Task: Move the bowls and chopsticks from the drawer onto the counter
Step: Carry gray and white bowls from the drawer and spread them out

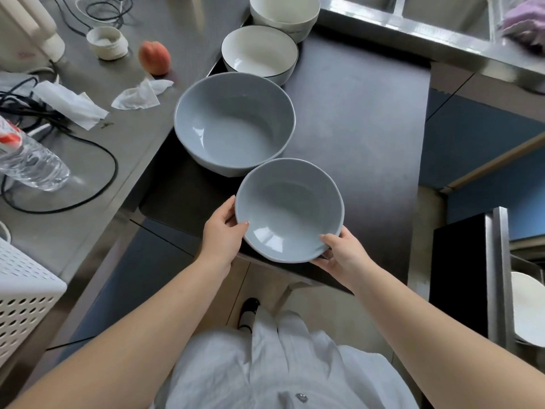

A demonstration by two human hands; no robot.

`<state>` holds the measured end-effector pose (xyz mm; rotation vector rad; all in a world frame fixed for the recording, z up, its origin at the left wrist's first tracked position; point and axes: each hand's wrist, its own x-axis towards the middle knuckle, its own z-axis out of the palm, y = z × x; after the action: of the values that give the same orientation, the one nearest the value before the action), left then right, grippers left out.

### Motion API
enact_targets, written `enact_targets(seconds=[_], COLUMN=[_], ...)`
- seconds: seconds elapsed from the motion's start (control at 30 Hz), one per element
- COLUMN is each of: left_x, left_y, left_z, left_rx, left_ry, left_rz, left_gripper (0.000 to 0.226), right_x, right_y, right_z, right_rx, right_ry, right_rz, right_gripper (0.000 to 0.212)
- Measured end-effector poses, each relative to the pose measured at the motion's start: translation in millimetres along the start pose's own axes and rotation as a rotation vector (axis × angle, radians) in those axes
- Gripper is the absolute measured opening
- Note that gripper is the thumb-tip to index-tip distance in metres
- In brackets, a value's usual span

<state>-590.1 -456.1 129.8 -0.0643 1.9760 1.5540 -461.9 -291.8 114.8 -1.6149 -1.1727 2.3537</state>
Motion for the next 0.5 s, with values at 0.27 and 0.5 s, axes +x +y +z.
enact_targets(seconds=[0.27, 0.5], left_x=[4.9, 8.8], left_y=[2.8, 43.5], left_z=[-4.6, -9.6], left_rx=[0.048, 0.162], left_ry=[-0.044, -0.029], left_rz=[0.026, 0.344], left_gripper=[0.069, 0.047], right_x=[-0.6, -1.8], right_y=[1.9, -3.6], right_z=[1.8, -7.9], right_rx=[0.012, -0.014], right_ry=[0.02, 0.103], right_rz=[-0.006, -0.141], right_gripper=[0.039, 0.059])
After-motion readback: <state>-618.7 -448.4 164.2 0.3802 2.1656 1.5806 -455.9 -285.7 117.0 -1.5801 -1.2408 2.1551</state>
